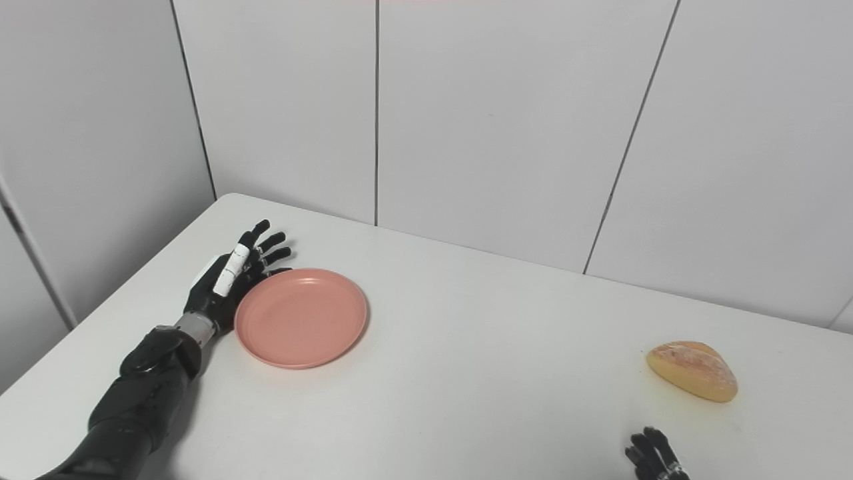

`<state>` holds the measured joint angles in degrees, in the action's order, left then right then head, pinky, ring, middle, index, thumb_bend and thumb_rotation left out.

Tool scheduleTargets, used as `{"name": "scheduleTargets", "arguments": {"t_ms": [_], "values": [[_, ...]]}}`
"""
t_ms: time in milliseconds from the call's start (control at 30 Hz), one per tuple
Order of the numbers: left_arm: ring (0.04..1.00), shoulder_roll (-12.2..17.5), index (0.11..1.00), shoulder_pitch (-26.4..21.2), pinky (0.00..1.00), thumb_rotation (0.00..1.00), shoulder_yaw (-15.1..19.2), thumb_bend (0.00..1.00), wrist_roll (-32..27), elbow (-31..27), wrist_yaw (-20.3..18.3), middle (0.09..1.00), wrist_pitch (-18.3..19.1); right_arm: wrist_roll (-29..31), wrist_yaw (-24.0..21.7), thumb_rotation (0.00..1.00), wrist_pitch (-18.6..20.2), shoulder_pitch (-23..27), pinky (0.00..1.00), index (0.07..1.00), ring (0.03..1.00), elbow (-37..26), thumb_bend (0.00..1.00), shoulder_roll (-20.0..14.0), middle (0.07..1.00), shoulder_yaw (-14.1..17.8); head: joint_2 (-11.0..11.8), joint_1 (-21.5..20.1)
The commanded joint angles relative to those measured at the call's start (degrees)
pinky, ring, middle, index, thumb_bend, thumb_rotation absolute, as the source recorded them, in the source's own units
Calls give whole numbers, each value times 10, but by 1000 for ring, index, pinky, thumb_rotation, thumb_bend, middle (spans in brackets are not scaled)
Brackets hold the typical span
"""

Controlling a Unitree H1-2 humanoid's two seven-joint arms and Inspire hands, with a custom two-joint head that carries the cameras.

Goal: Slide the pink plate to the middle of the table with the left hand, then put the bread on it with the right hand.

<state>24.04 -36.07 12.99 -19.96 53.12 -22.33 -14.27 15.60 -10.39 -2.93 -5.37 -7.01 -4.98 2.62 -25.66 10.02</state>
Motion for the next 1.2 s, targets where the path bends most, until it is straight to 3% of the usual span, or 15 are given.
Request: {"name": "scheduleTargets", "arguments": {"t_ms": [0,233,433,567,833,967,1033,1167], "values": [[906,-16,1000,16,732,751,-6,942,11,3,12,981,14,2,-1,1000,14,-11,1000,891,915,-6,787,-5,895,0,-2,0],[948,-39,1000,30,733,765,-12,965,39,6,61,1000,-13,-1,2,1000,15,-12,1000,885,903,-10,792,-4,888,-1,-4,-2],[977,-56,1000,43,774,754,-15,985,41,-29,75,1000,31,-1,4,1000,20,-13,1000,885,906,-15,801,-4,890,-2,-6,-4],[973,-63,1000,49,795,766,-20,990,41,-47,78,1000,41,0,5,1000,23,-12,1000,890,909,-16,806,-4,892,-3,-6,-5],[993,-87,1000,69,924,736,-20,1000,33,-121,99,1000,80,-5,9,1000,23,-13,1000,887,903,-18,813,-3,885,-6,-8,-8],[1000,-96,1000,75,860,745,-20,987,35,-147,110,1000,98,-6,11,1000,21,-13,1000,882,899,-19,811,-1,880,-8,-9,-10],[1000,-101,1000,74,768,739,-19,999,31,-150,109,1000,103,-5,11,1000,21,-13,1000,887,905,-18,804,-1,886,-8,-10,-10],[995,-109,1000,76,793,732,-18,1000,21,-157,105,1000,115,-5,12,1000,22,-12,1000,887,906,-17,800,-1,887,-9,-10,-12]]}}
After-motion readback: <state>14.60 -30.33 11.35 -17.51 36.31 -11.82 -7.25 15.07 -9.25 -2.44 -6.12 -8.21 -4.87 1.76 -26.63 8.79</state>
